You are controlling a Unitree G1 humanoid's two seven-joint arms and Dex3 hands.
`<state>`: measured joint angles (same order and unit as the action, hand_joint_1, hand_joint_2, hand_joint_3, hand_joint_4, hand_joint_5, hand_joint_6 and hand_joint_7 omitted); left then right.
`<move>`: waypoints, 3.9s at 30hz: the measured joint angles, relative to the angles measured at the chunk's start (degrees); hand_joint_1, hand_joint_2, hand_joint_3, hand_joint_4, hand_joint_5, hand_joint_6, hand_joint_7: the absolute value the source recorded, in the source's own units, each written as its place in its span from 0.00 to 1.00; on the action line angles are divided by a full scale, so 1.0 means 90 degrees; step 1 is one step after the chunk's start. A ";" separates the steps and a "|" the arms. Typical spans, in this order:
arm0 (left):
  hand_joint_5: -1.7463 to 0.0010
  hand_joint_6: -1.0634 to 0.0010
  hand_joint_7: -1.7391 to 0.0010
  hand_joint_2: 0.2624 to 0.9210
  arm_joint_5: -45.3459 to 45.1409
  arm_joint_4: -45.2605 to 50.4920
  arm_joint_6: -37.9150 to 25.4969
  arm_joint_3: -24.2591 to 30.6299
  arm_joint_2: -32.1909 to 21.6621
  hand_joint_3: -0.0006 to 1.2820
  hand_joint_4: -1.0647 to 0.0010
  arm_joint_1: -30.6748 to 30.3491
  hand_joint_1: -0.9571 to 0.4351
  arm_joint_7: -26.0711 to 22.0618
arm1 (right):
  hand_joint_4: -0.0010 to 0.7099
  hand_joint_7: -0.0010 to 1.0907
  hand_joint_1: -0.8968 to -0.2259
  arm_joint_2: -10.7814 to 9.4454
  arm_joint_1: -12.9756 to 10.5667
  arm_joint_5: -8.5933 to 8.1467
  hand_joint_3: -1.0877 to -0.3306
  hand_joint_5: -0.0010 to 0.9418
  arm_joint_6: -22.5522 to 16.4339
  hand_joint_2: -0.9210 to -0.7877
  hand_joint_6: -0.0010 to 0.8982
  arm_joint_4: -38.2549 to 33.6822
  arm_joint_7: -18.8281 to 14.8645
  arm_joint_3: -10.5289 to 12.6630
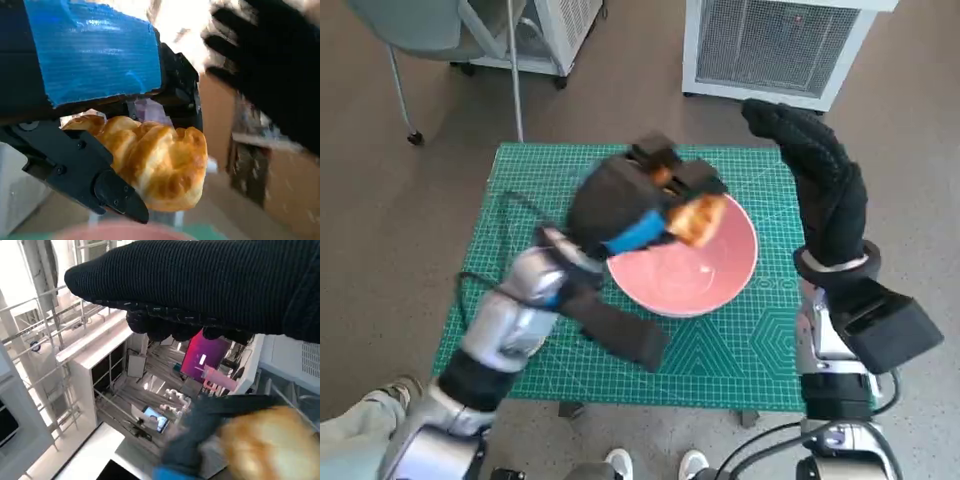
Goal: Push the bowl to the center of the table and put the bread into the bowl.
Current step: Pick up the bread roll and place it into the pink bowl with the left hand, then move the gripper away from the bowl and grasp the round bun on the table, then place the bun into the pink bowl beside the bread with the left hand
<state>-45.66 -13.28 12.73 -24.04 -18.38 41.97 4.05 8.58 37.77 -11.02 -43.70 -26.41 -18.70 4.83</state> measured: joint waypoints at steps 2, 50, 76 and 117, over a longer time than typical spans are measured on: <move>0.32 0.44 0.34 1.00 0.0002 -0.0246 -0.0038 -0.0077 0.0089 0.06 0.33 0.0065 0.69 -0.0144 | 0.38 0.61 0.30 0.0002 -0.0003 -0.0002 0.29 0.00 0.0005 0.00 0.00 0.0019 0.0000 -0.0002; 0.99 0.72 0.91 0.99 0.4696 0.2059 0.0169 0.3902 -0.2563 0.03 0.80 -0.2838 0.25 -0.4352 | 0.36 0.60 0.32 -0.0120 -0.0158 0.0012 0.30 0.00 0.0135 0.00 0.00 0.0396 0.0061 -0.0040; 1.00 0.73 0.97 0.79 0.4345 0.2470 0.0013 0.4338 -0.3492 0.00 0.80 -0.4575 0.37 -0.4631 | 0.37 0.60 0.31 -0.0249 -0.0022 -0.0020 0.31 0.01 -0.0016 0.00 0.00 -0.0122 -0.0079 -0.0052; 0.49 0.45 0.36 0.96 0.2523 -0.1876 0.1243 0.1527 -0.2724 0.07 0.29 -0.2735 0.66 -0.3488 | 0.37 0.59 0.30 -0.0121 0.0030 -0.0014 0.30 0.00 0.0025 0.00 0.00 0.0034 -0.0228 0.0078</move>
<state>-22.95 -30.17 23.92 -10.30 -42.90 17.35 -27.34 7.49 38.04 -11.14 -43.48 -26.11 -20.75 5.54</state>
